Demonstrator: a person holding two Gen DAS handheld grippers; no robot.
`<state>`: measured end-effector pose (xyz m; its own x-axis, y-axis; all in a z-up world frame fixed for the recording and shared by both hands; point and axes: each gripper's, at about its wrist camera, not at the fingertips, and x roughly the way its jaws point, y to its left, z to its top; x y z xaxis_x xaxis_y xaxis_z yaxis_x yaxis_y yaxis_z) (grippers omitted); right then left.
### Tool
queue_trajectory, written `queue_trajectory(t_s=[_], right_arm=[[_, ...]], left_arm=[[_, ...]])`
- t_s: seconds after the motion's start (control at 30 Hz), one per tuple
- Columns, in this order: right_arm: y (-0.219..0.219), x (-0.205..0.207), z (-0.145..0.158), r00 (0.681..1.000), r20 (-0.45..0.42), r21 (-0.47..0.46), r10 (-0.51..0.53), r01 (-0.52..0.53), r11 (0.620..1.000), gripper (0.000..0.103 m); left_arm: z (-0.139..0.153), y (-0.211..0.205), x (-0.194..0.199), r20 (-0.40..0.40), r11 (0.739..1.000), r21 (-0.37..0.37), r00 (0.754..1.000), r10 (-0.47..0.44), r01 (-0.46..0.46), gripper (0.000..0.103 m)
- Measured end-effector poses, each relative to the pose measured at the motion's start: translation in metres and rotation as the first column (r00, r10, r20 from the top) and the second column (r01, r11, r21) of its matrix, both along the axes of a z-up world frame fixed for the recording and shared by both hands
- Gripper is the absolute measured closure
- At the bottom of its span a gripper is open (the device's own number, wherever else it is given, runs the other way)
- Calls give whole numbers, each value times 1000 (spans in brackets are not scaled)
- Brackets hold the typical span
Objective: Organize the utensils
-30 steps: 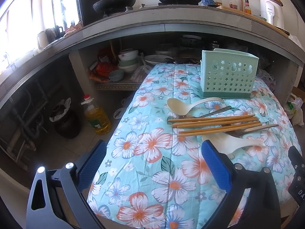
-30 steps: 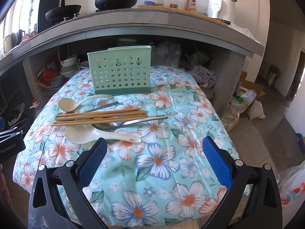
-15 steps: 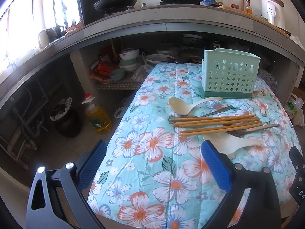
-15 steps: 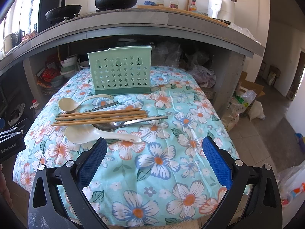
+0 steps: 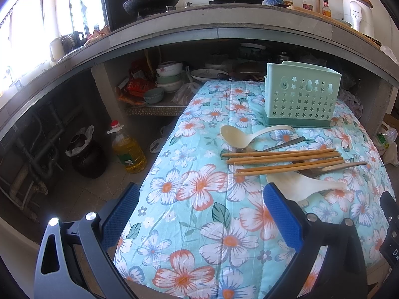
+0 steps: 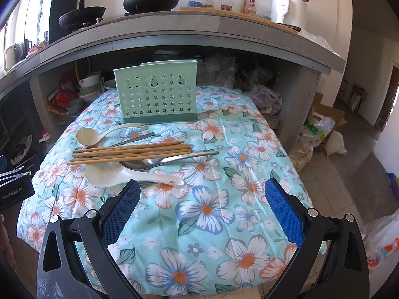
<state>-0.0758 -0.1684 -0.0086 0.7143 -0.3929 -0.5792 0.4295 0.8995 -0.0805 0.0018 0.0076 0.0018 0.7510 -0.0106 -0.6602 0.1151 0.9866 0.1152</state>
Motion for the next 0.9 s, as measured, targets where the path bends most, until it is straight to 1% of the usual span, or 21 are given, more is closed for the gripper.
queue_trajectory(t_s=[0.53,0.73,0.83,0.9], right_arm=[[1,0,-1,1000,1,0,1,-1,1000,8],[-4,0,-6,1000,-5,7,-6,6,1000,8],[-7,-1,-9,1000,-5,17,-10,10,1000,8],[-10,-1,-13,1000,-4,28,-13,14,1000,8]], left_arm=[[-1,3,0,-2,1000,-2,1000,-3,3,5],[-9,5,4,-32,999,-8,999,-32,32,5],[-12,1,9,-62,997,-41,996,-61,58,5],[-15,2,14,-91,991,-97,991,-97,88,5]])
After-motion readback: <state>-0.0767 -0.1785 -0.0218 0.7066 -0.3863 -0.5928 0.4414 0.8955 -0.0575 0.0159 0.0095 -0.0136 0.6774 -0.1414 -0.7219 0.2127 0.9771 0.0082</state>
